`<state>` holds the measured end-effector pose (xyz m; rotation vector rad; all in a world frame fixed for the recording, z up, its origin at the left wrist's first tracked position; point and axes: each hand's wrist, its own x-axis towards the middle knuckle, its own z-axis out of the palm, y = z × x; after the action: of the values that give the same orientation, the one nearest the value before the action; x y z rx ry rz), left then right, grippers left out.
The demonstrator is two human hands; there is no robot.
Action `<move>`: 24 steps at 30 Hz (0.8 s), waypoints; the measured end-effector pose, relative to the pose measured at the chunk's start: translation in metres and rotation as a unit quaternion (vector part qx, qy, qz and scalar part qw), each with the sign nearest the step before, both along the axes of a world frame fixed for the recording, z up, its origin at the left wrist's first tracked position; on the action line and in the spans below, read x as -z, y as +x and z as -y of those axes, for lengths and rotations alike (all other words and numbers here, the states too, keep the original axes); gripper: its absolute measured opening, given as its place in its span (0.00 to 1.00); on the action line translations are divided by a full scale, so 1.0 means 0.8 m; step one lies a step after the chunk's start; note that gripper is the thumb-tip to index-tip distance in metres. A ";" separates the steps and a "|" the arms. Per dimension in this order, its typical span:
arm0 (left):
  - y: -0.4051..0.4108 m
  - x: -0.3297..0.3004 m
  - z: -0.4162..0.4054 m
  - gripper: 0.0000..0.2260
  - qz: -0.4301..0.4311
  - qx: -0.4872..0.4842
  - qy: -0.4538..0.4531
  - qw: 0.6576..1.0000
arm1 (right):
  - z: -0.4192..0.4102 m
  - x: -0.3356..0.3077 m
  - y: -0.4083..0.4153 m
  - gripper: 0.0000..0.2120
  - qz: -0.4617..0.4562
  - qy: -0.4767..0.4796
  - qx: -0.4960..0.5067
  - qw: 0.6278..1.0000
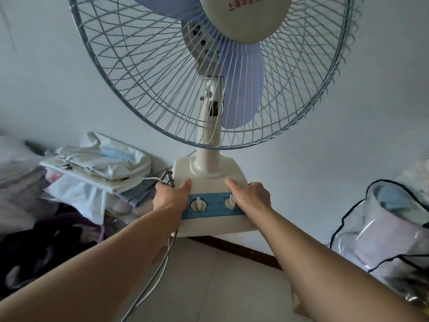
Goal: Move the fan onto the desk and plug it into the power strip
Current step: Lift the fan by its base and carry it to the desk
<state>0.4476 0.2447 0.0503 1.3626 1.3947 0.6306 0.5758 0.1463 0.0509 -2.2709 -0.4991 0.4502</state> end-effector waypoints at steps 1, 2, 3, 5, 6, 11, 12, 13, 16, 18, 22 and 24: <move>-0.009 -0.010 0.003 0.29 0.008 -0.008 -0.001 1.000 | -0.001 -0.009 -0.007 0.34 0.002 0.001 -0.007 1.000; -0.019 -0.019 0.006 0.29 0.016 -0.019 -0.004 1.000 | -0.001 -0.019 -0.014 0.34 0.001 0.003 -0.016 1.000; -0.029 -0.027 0.010 0.29 0.020 -0.031 -0.004 0.999 | 0.000 -0.028 -0.022 0.34 0.001 0.003 -0.026 1.000; -0.048 -0.041 0.019 0.30 0.017 -0.051 0.001 0.999 | 0.003 -0.045 -0.036 0.33 0.000 0.006 -0.045 0.999; -0.059 -0.046 0.025 0.30 0.015 -0.062 0.005 0.998 | 0.007 -0.052 -0.044 0.33 0.001 0.008 -0.056 0.998; -0.113 -0.068 0.065 0.30 0.028 -0.130 0.017 0.991 | 0.023 -0.077 -0.086 0.32 0.009 0.025 -0.127 0.992; -0.126 -0.072 0.074 0.29 0.030 -0.146 0.021 0.989 | 0.026 -0.080 -0.096 0.32 0.008 0.026 -0.146 0.989; -0.138 -0.075 0.083 0.29 0.028 -0.161 0.024 0.986 | 0.028 -0.084 -0.108 0.33 0.008 0.023 -0.162 0.987; -0.182 -0.083 0.109 0.30 0.022 -0.211 0.027 0.977 | 0.034 -0.095 -0.147 0.34 0.008 0.008 -0.205 0.979; -0.206 -0.087 0.123 0.30 0.024 -0.236 0.025 0.971 | 0.036 -0.098 -0.170 0.34 0.003 0.008 -0.234 0.972; -0.278 -0.100 0.154 0.31 0.013 -0.303 0.033 0.952 | 0.037 -0.104 -0.236 0.38 0.017 0.020 -0.317 0.948; -0.318 -0.103 0.167 0.31 0.008 -0.332 0.028 0.943 | 0.038 -0.109 -0.277 0.37 0.020 0.029 -0.365 0.930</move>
<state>0.1931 0.1114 0.1326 0.9010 1.8426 1.1208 0.3541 0.1156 0.1382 -1.9766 -1.3718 0.7351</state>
